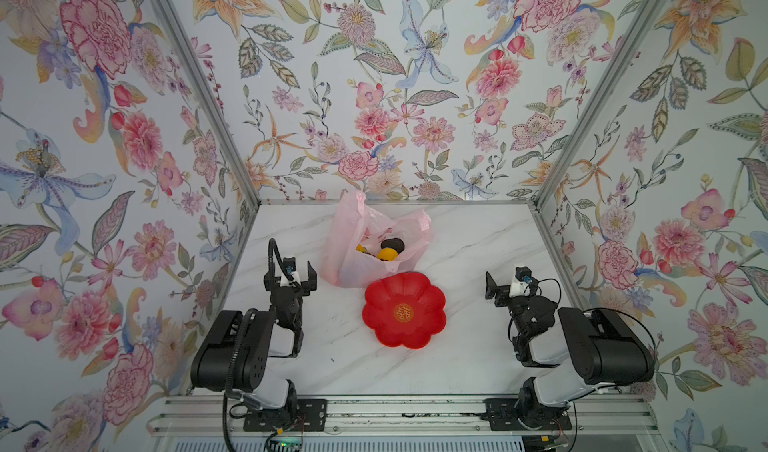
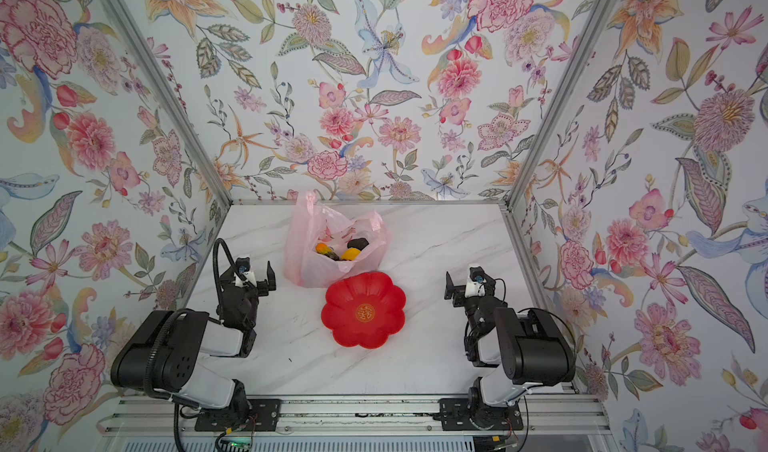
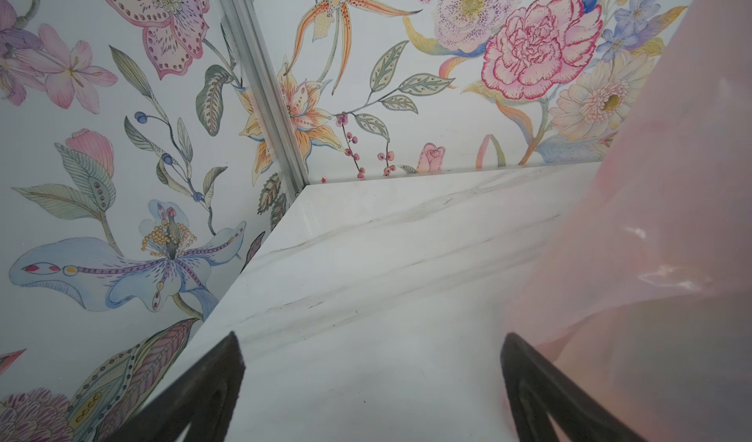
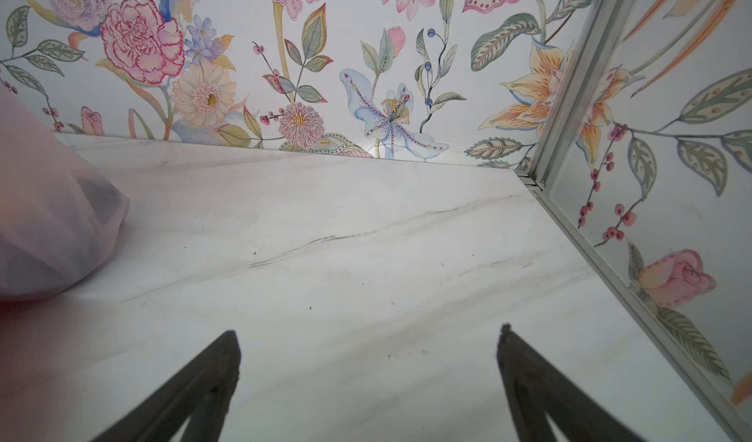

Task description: Place the fruits into the plastic bag

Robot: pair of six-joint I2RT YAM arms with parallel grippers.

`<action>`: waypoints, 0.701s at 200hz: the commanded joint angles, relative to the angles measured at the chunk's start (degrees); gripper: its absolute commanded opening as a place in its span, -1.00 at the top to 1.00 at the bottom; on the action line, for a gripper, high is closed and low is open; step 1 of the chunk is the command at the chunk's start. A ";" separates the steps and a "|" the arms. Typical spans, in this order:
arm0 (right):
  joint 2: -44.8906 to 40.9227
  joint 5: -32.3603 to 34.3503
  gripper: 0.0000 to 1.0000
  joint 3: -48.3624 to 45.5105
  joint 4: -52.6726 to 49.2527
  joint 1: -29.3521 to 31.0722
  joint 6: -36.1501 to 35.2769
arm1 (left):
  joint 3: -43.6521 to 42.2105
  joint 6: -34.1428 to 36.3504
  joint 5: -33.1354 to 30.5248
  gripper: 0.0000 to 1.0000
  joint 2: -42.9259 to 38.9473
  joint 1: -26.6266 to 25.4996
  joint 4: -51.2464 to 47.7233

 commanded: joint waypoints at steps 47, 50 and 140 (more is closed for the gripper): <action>-1.14 1.71 -0.98 6.83 -15.42 -0.41 1.38 | 0.53 0.04 -1.75 -0.98 0.50 0.08 1.90; -1.14 1.75 -0.98 6.84 -15.49 -0.40 1.42 | 0.49 0.04 -1.81 -0.99 0.51 0.05 1.96; -1.28 3.78 -0.98 6.83 -15.77 0.50 0.87 | -0.03 0.13 -1.60 -0.99 0.46 0.08 2.79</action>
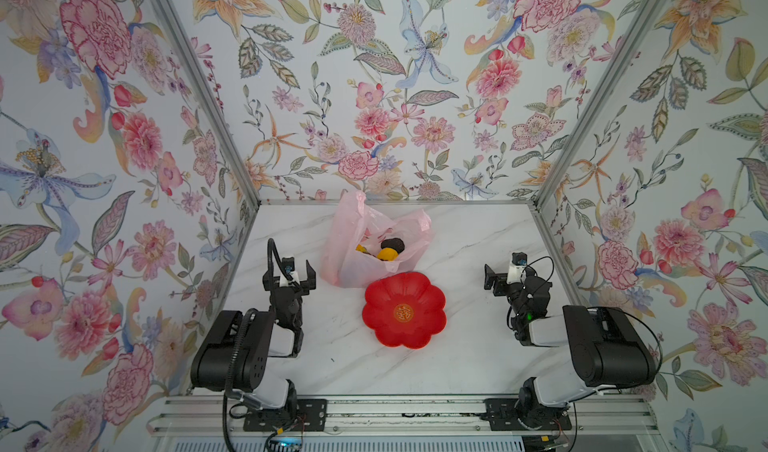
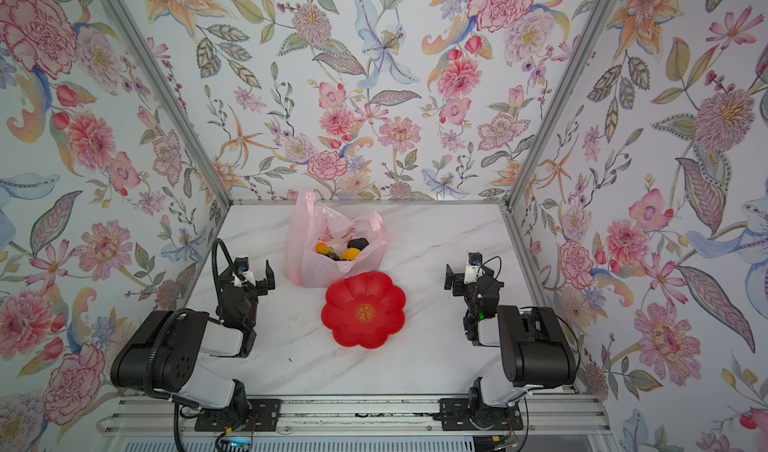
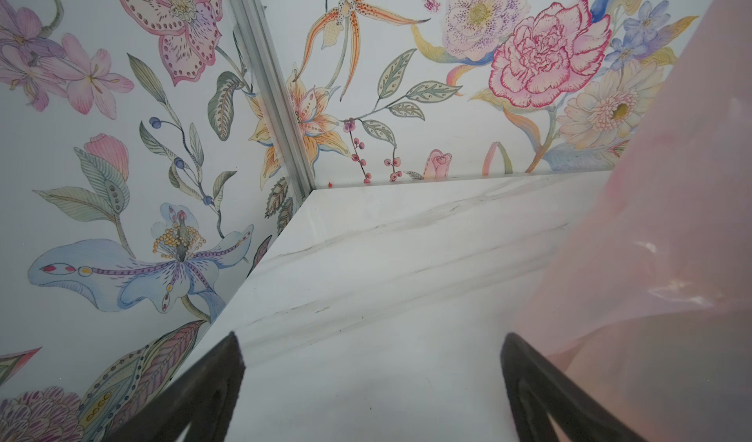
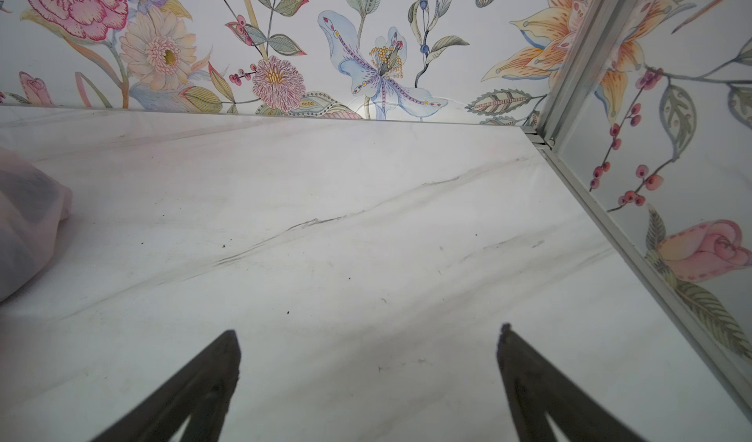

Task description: Place the fruits into the plastic bag

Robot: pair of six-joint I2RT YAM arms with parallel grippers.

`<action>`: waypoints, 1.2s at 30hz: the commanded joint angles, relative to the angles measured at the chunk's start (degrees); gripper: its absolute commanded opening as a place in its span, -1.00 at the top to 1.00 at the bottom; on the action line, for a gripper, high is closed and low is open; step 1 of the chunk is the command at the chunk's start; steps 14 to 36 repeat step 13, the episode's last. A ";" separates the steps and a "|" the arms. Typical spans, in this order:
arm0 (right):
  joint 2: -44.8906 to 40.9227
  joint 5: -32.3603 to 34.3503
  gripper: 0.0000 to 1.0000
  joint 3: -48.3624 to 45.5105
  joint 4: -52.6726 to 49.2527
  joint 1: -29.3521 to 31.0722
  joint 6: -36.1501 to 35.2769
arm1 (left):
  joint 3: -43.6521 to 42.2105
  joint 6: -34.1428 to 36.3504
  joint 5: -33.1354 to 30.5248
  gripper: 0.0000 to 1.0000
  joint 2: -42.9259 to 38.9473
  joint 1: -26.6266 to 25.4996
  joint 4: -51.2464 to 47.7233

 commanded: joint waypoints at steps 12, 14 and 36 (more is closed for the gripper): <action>-0.52 1.34 -0.98 0.23 -0.75 0.32 0.38 | 0.06 0.14 -0.52 -0.99 0.48 0.08 2.03; -0.56 1.56 -0.98 0.15 -0.71 0.42 0.26 | 0.06 0.13 -0.53 -0.99 0.46 0.08 1.99; -0.56 1.56 -0.98 0.15 -0.71 0.42 0.26 | 0.06 0.13 -0.53 -0.99 0.46 0.08 1.99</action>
